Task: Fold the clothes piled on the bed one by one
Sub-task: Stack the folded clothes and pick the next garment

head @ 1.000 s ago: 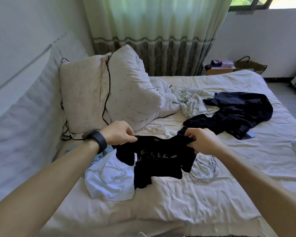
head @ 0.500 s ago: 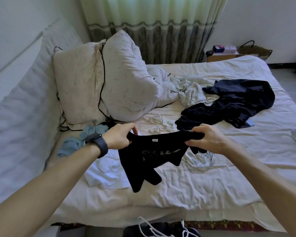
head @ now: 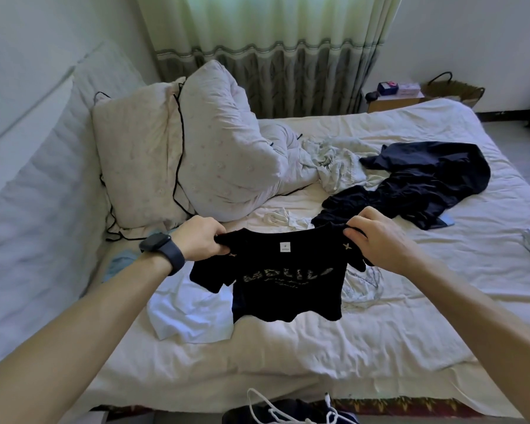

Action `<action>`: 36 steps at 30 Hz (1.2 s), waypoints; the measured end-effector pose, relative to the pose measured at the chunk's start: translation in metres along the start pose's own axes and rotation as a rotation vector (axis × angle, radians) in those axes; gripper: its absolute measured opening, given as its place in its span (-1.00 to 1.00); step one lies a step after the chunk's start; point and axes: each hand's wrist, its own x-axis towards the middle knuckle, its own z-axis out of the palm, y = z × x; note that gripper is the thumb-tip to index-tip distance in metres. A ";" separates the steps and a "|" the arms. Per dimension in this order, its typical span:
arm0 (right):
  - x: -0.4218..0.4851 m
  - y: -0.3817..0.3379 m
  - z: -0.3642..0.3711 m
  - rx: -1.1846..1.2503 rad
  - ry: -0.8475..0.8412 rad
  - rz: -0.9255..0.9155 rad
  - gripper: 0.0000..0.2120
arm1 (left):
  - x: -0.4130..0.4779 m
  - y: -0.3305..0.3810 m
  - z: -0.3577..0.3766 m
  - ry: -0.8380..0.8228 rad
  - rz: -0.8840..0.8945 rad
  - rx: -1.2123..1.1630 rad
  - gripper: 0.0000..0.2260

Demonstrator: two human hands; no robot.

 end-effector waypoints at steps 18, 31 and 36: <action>0.000 0.036 0.003 0.052 0.161 0.334 -0.93 | -0.007 -0.004 0.049 0.679 -0.191 -0.072 -0.87; -0.101 0.035 0.066 0.386 0.349 0.595 -0.85 | -0.099 -0.016 0.132 0.575 -0.355 -0.456 -0.83; -0.097 0.040 0.061 0.375 0.367 0.581 -0.80 | -0.097 -0.052 0.122 0.457 -0.358 -0.593 -0.59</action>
